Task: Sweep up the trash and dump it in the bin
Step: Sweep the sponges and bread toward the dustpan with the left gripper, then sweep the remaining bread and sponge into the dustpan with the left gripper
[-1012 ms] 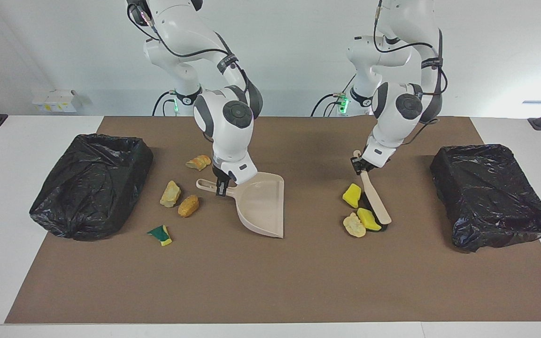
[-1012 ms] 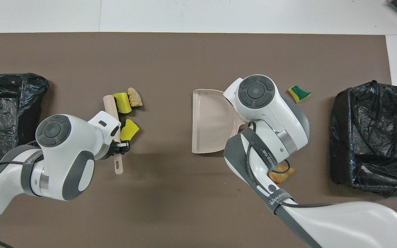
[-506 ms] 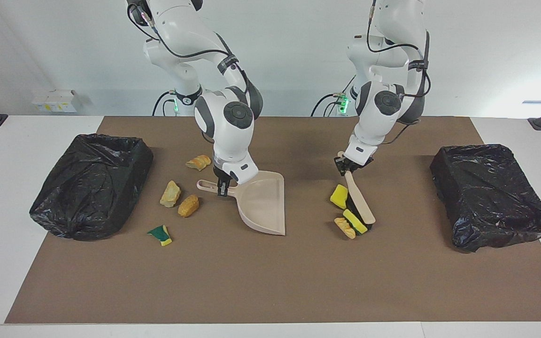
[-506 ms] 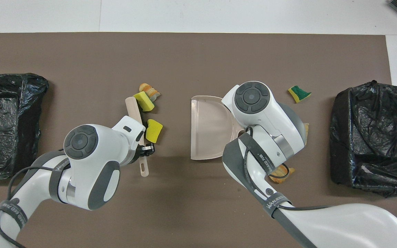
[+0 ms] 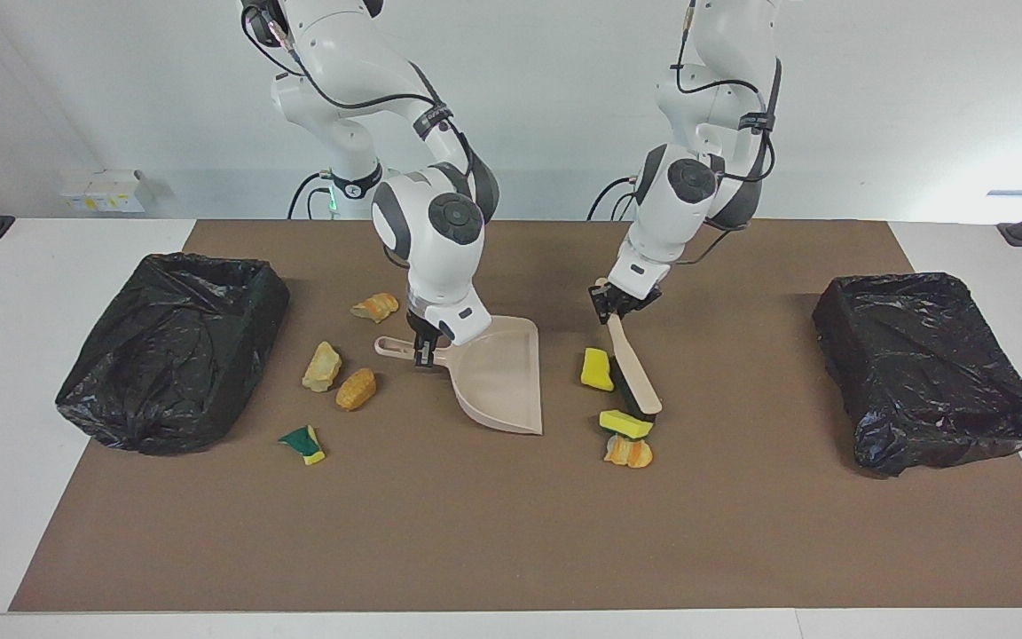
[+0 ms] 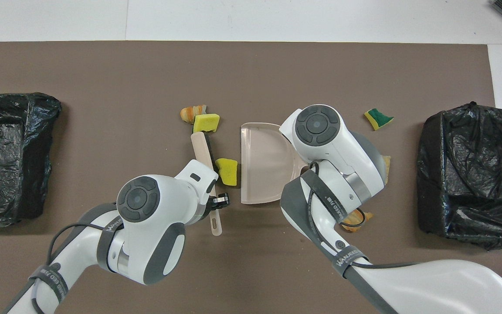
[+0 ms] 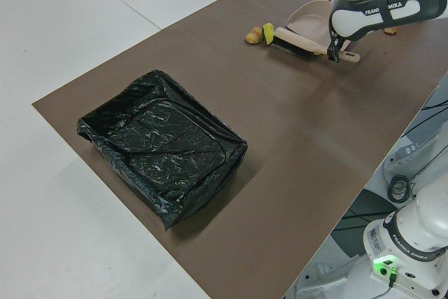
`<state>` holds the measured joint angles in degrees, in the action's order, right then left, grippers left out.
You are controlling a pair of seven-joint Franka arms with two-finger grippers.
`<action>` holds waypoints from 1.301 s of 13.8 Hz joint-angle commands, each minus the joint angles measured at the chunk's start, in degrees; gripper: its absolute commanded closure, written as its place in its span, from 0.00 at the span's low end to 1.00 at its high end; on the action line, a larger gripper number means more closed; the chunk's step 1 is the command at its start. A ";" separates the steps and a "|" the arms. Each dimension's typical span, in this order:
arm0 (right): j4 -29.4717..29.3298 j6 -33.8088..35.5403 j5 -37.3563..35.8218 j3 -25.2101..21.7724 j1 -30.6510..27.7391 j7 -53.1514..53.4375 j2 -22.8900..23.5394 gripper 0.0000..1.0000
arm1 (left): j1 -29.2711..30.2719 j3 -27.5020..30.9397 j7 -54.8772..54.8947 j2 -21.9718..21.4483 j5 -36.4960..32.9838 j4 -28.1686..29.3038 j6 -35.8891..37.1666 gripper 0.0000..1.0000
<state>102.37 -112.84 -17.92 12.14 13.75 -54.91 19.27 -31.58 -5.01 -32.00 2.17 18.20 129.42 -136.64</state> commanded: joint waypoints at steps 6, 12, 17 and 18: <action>2.04 -0.45 0.87 0.34 -0.48 -2.22 -1.60 1.00 | -4.47 -1.49 -2.01 -0.32 4.39 -3.47 -0.30 1.00; 2.04 -0.45 0.87 0.34 -0.48 -2.22 -1.60 1.00 | 9.05 -0.79 10.14 -3.41 -5.76 -8.12 18.06 1.00; 2.13 -0.28 0.87 0.34 -0.48 -2.14 -1.60 1.00 | 17.42 -0.88 24.52 7.19 -18.70 -20.57 18.42 1.00; 2.04 -0.28 0.87 0.34 -0.48 -2.14 -1.60 1.00 | 17.69 -0.88 26.19 11.06 -21.08 -24.44 18.25 1.00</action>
<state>102.45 -112.85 -17.91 12.14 13.77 -54.91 19.26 -14.34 -5.11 -7.75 4.34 1.22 114.38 -119.84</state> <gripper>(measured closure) 0.683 0.731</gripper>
